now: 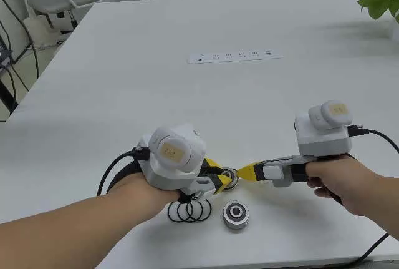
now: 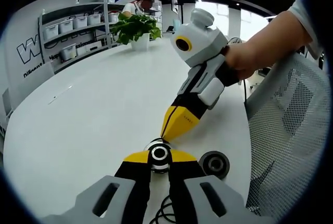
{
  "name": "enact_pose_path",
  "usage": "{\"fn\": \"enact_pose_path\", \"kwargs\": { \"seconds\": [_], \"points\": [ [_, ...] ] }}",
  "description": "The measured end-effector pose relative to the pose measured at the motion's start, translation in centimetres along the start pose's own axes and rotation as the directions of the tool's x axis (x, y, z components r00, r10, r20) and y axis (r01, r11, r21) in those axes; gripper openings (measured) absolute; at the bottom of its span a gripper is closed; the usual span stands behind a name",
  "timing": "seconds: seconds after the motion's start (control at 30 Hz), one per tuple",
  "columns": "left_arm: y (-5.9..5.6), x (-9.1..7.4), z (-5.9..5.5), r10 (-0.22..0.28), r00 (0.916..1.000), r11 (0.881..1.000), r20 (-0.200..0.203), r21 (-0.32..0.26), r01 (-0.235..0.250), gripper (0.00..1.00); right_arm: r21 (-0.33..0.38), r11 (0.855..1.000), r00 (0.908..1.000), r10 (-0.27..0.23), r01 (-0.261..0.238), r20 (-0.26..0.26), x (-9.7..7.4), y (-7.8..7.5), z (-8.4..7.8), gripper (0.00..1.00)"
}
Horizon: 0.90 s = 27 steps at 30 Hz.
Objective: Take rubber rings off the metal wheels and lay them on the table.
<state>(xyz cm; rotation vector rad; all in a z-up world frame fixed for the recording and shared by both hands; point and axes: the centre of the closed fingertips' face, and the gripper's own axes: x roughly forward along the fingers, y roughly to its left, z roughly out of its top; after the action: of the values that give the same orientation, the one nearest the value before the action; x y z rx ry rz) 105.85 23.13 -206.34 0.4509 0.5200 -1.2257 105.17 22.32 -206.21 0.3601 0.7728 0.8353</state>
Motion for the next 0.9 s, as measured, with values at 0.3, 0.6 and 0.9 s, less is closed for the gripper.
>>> {"fn": "enact_pose_path", "kwargs": {
  "seconds": [0.3, 0.6, 0.9],
  "points": [
    [0.0, 0.0, 0.0, 0.001, 1.0, 1.0, 0.0, 0.002, -0.001, 0.07, 0.009, 1.0, 0.9998, 0.02, -0.02, 0.006, 0.1, 0.6, 0.1, 0.0],
    [-0.1, 0.0, 0.0, 0.002, 1.0, 1.0, 0.001, 0.001, -0.002, 0.07, -0.002, 0.999, 0.9992, 0.04, -0.04, 0.004, 0.5, 1.0, 0.2, 0.0],
    [-0.2, 0.1, 0.0, -0.001, 1.0, 1.0, 0.003, 0.002, 0.001, 0.07, -0.017, 0.994, 0.9944, 0.104, -0.103, 0.02, 1.0, 2.8, 0.7, 0.0]
  ]
}}
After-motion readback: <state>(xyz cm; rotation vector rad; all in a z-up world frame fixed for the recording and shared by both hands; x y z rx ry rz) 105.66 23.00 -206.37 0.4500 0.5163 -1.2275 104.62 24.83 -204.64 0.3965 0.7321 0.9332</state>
